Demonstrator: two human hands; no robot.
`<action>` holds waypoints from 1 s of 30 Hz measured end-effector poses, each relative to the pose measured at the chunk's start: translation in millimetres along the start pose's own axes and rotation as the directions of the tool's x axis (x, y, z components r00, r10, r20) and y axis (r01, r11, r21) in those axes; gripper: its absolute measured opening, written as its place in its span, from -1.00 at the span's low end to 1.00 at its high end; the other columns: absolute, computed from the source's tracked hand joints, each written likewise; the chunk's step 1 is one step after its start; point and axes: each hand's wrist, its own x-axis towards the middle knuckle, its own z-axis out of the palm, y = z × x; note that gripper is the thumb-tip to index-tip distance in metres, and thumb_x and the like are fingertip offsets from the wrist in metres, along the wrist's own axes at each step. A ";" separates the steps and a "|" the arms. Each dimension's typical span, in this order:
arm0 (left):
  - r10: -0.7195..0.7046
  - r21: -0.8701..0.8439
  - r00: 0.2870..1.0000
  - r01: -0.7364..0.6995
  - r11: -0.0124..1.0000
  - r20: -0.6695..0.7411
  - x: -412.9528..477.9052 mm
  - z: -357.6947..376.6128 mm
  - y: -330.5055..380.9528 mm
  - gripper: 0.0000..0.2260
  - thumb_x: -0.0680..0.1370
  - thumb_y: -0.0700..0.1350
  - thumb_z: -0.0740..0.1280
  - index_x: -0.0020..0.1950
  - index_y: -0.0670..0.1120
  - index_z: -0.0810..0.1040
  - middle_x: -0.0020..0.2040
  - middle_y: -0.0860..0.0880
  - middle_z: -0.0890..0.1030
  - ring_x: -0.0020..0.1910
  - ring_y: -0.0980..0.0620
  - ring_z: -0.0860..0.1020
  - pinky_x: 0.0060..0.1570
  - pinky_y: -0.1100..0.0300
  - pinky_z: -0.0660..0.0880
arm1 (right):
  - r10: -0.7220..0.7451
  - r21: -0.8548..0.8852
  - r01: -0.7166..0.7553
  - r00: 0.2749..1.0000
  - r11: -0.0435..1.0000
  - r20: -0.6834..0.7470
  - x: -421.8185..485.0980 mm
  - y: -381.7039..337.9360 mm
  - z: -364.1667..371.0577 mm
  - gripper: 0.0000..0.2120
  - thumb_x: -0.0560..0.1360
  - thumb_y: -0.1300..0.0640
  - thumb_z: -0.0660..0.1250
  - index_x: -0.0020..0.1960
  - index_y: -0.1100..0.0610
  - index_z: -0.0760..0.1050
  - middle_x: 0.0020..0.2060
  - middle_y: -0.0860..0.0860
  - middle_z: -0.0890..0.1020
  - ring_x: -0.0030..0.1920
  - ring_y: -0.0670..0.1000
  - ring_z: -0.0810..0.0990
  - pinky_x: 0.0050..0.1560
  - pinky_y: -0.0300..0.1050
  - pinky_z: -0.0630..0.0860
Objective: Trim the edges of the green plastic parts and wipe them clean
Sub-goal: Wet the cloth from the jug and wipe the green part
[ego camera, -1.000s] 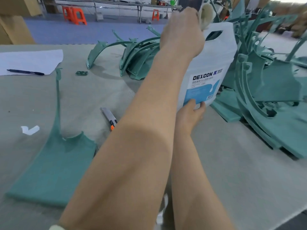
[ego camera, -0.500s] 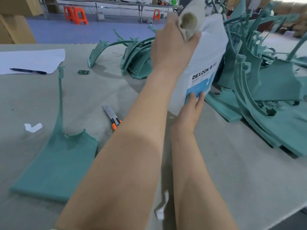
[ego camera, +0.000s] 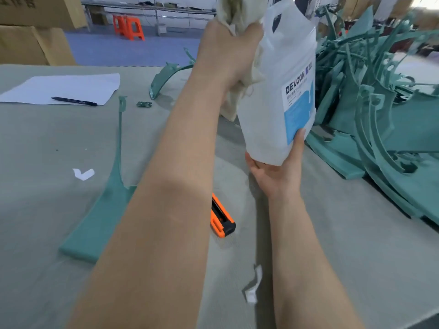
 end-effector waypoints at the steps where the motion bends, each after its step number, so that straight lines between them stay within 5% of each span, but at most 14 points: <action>1: -0.006 -0.006 1.000 0.006 1.000 -0.002 -1.5 -2.8 -0.8 -0.98 0.53 -0.18 0.31 -0.09 -0.09 0.52 -0.24 -0.03 0.59 -0.32 0.07 0.55 -0.36 0.18 0.56 | 0.006 -0.009 -0.006 1.000 1.000 -0.009 0.2 0.5 -0.2 -0.55 0.45 -0.29 0.34 0.21 -0.04 0.52 0.05 0.00 0.71 0.09 0.07 0.67 0.06 0.06 0.60; 5: 0.018 0.068 0.994 -0.011 0.998 -0.109 -3.9 -6.9 -8.2 -0.88 0.50 -0.11 0.39 0.01 -0.07 0.53 -0.02 -0.02 0.64 0.00 0.03 0.61 -0.04 0.18 0.57 | 0.032 -0.021 -0.033 0.999 0.999 -0.021 0.6 3.7 1.0 -0.52 0.43 -0.25 0.40 0.24 -0.02 0.51 0.04 0.03 0.71 0.06 0.11 0.68 0.06 0.12 0.60; 8: -0.013 0.032 0.979 0.020 0.999 -0.202 -3.1 -10.5 -13.3 -0.83 0.47 -0.02 0.44 -0.08 0.01 0.47 0.02 0.00 0.58 -0.02 0.07 0.58 -0.19 0.28 0.55 | 0.012 -0.012 -0.012 1.000 1.000 -0.014 2.3 3.5 1.1 -0.54 0.44 -0.22 0.41 0.24 -0.02 0.51 0.02 0.03 0.71 0.06 0.11 0.68 0.06 0.10 0.60; 11: -0.059 0.004 0.979 0.061 0.998 -0.196 1.8 -13.2 -15.7 -0.72 0.47 0.00 0.43 0.08 -0.12 0.54 0.11 -0.08 0.59 0.12 -0.02 0.57 0.07 0.12 0.54 | 0.007 -0.014 -0.008 1.000 1.000 -0.022 4.1 1.7 -0.8 -0.57 0.46 -0.23 0.38 0.22 -0.03 0.52 0.03 0.02 0.71 0.06 0.11 0.68 0.03 0.07 0.60; 15: -0.043 -0.104 0.977 0.022 0.994 -0.210 3.5 -11.9 -17.9 -0.74 0.51 -0.14 0.40 0.15 -0.18 0.48 -0.05 0.01 0.60 -0.16 0.24 0.62 -0.14 0.24 0.58 | 0.018 -0.047 -0.018 1.000 0.999 -0.011 4.2 1.2 -0.8 -0.58 0.47 -0.22 0.37 0.24 -0.02 0.52 0.01 0.02 0.72 0.08 0.11 0.68 0.05 0.05 0.60; 18: 0.008 0.004 0.975 -0.007 1.000 -0.222 4.4 -11.7 -19.1 -0.74 0.52 -0.16 0.37 0.17 -0.09 0.42 0.09 0.00 0.57 0.11 0.09 0.57 0.13 0.16 0.51 | 0.024 -0.099 -0.021 0.999 0.995 0.035 3.5 1.4 -0.2 -0.55 0.50 -0.22 0.32 0.30 -0.04 0.48 0.12 0.02 0.68 0.16 0.09 0.64 0.14 0.03 0.57; 26: 0.059 0.169 0.932 0.002 0.986 -0.358 6.0 -15.6 -23.2 -0.78 0.47 0.05 0.42 -0.04 -0.05 0.52 0.02 0.00 0.60 0.15 -0.01 0.54 0.14 0.14 0.46 | 0.031 -0.135 -0.026 0.999 0.990 0.035 3.7 2.0 1.9 -0.52 0.48 -0.22 0.34 0.33 -0.04 0.46 0.12 0.01 0.68 0.15 0.09 0.65 0.03 0.02 0.60; 30: -0.074 0.037 0.955 0.088 0.995 -0.289 3.7 -20.9 -17.7 -0.80 0.50 -0.08 0.36 -0.28 0.00 0.39 -0.18 0.02 0.55 0.05 -0.07 0.59 0.05 0.09 0.54 | 0.048 -0.128 -0.045 0.998 0.991 0.027 5.7 0.5 1.0 -0.56 0.48 -0.22 0.34 0.29 -0.04 0.48 0.03 -0.01 0.70 0.08 0.08 0.67 0.10 0.01 0.57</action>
